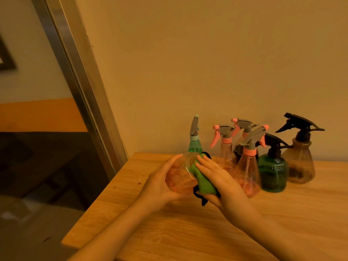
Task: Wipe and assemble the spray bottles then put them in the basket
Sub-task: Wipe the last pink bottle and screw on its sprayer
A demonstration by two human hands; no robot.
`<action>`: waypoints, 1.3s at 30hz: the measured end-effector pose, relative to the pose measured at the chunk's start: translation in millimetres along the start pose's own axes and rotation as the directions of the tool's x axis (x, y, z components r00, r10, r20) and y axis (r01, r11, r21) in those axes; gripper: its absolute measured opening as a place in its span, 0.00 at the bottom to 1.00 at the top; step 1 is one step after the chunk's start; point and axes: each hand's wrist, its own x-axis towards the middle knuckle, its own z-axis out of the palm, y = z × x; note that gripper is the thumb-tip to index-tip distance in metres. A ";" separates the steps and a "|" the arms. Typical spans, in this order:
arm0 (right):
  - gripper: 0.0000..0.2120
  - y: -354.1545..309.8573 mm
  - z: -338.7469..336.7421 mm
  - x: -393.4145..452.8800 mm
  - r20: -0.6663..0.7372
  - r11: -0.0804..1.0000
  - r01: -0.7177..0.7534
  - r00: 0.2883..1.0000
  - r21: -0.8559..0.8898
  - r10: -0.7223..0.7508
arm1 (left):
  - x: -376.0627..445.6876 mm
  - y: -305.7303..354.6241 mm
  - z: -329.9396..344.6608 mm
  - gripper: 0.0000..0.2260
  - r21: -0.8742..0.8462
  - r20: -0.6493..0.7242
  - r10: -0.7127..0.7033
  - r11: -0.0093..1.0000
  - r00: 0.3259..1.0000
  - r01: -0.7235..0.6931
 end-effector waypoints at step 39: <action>0.07 28.4 -10.3 -46.9 0.006 0.649 -0.572 0.753 0.503 0.658 | 66.2 26.9 -37.8 0.34 0.688 0.529 -0.195 0.669 0.826 -0.282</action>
